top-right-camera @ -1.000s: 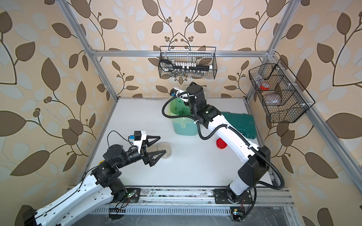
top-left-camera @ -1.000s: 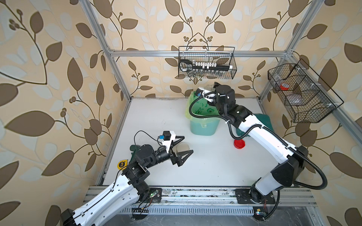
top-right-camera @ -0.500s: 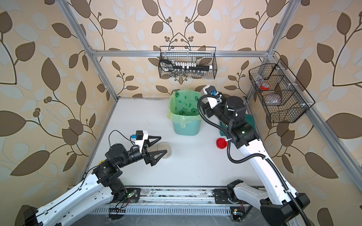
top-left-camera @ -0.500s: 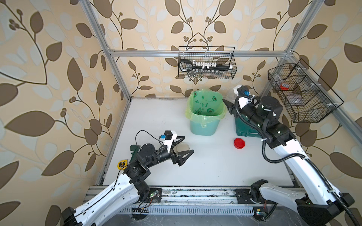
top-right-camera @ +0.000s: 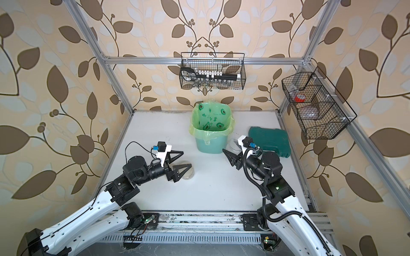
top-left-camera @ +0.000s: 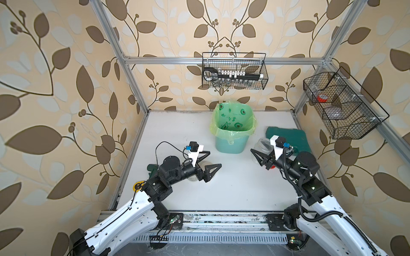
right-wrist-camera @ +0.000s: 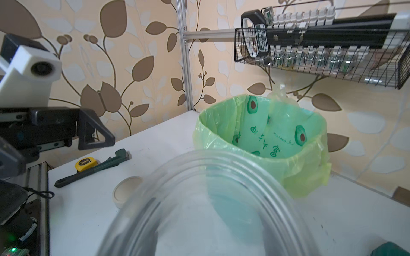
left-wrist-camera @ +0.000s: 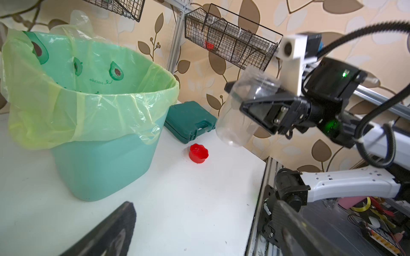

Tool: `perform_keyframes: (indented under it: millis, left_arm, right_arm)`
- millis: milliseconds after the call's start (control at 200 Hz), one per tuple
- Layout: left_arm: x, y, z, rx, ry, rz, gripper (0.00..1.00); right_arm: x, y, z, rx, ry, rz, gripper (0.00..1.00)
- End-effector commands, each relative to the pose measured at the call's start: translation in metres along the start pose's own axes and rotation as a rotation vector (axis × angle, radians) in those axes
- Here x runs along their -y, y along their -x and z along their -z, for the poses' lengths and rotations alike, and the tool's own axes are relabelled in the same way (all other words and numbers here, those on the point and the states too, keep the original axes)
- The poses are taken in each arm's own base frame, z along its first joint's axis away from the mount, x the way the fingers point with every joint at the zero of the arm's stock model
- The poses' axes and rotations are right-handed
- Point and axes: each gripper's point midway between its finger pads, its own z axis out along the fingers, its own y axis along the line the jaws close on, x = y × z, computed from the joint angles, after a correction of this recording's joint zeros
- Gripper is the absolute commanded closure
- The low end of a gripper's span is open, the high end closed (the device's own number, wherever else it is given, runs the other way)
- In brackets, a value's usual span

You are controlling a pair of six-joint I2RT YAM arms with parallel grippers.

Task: Empty moldy peanuts from jars
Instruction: Place the jar at the center of the board.

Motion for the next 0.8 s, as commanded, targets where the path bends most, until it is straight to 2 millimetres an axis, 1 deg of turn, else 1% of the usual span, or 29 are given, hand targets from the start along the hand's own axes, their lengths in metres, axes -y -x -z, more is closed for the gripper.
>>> perform_keyframes:
  millis: [0, 115, 220, 335, 405, 500, 570, 645, 700, 795]
  left_arm:
    - [0.003, 0.011, -0.006, 0.014, -0.010, 0.005, 0.04]
    - [0.005, 0.010, -0.019, -0.032, -0.034, 0.036, 0.08]
    - [0.002, 0.008, -0.028, -0.051, -0.027, 0.050, 0.09]
    - [-0.005, -0.001, -0.033, -0.054, -0.012, 0.053, 0.10]
    - [-0.009, -0.008, -0.035, -0.057, -0.006, 0.051, 0.10]
    - [-0.013, -0.014, -0.039, -0.064, -0.001, 0.047, 0.10]
    - [-0.010, -0.012, -0.043, -0.079, -0.018, 0.053, 0.11]
    - [-0.005, -0.005, -0.047, -0.086, -0.038, 0.065, 0.12]
    - [-0.002, -0.002, -0.049, -0.082, -0.053, 0.066, 0.12]
    - [-0.001, -0.003, -0.050, -0.079, -0.059, 0.071, 0.12]
  right_arm:
    - [0.001, -0.003, 0.008, 0.083, -0.013, -0.046, 1.00]
    - [0.005, -0.032, 0.011, 0.038, -0.035, -0.068, 1.00]
    - [0.010, -0.052, 0.013, 0.041, -0.062, -0.104, 1.00]
    - [0.028, -0.069, 0.019, 0.074, -0.166, -0.123, 1.00]
    - [0.038, -0.076, 0.023, 0.097, -0.226, -0.132, 1.00]
    - [0.044, -0.084, 0.023, 0.107, -0.256, -0.139, 1.00]
    - [0.045, -0.090, 0.021, 0.097, -0.255, -0.144, 1.00]
    - [0.047, -0.095, 0.018, 0.088, -0.263, -0.139, 1.00]
    - [0.052, -0.102, 0.017, 0.087, -0.288, -0.134, 1.00]
    - [0.062, -0.108, 0.018, 0.097, -0.343, -0.129, 1.00]
